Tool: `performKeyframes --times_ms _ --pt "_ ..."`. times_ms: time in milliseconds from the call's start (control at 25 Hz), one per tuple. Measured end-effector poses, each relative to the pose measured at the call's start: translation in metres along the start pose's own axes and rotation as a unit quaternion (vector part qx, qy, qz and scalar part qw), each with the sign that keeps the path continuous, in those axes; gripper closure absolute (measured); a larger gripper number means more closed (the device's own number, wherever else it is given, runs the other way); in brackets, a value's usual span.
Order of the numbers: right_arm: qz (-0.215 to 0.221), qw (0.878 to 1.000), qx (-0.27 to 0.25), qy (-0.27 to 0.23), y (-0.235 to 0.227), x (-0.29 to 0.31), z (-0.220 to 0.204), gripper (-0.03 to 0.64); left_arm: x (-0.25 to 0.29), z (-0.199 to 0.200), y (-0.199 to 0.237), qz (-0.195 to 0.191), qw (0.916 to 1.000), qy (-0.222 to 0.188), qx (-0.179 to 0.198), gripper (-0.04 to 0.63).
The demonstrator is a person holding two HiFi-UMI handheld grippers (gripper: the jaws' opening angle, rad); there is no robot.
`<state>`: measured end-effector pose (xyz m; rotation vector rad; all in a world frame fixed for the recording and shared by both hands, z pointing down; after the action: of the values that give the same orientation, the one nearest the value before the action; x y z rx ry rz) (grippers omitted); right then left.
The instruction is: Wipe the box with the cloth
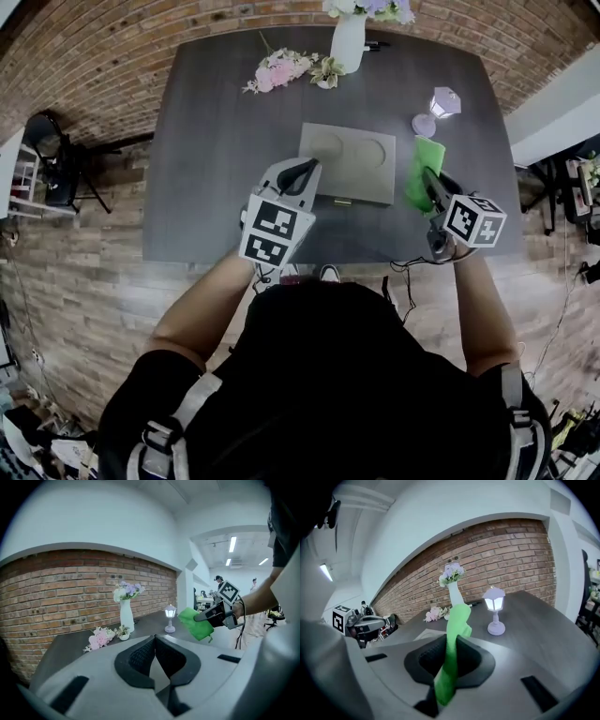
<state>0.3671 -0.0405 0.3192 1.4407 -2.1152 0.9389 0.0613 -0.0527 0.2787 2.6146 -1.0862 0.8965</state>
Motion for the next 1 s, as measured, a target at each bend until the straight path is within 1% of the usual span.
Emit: performKeyframes --times_ms 120,320,520,640,760,1000 --pt "-0.001 1.0 -0.015 -0.02 0.011 -0.008 0.01 0.578 -0.005 0.008 0.001 -0.008 0.9999 -0.012 -0.005 0.588" --pt "0.007 0.998 -0.032 -0.052 0.03 -0.016 0.025 0.578 -0.012 0.03 0.002 -0.011 0.9991 -0.042 0.004 0.588" --pt "0.008 0.995 -0.069 -0.078 0.052 -0.027 0.041 0.578 -0.021 0.051 0.002 -0.019 0.9975 -0.068 0.002 0.588" --pt "0.014 0.993 -0.069 -0.095 0.059 -0.032 0.048 0.578 -0.026 0.058 0.004 -0.021 0.997 -0.074 -0.001 0.588" --pt "0.0 0.99 -0.083 -0.113 0.066 -0.038 0.052 0.58 -0.031 0.06 0.004 -0.023 0.9966 -0.079 -0.004 0.587" --pt "-0.009 0.989 -0.092 -0.118 0.073 -0.04 0.057 0.58 -0.035 0.058 0.009 -0.02 0.9962 -0.084 -0.012 0.588"
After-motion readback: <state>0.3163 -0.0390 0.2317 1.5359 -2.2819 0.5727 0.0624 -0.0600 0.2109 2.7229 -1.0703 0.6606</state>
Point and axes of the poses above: the fingertips, and each gripper's own axes: x forward along the fingers, y to its left, z out of its top, the point moved 7 cm from there along -x, backward along the fingers, and after that the axes turned 15 degrees about y, right-handed, at the moved point
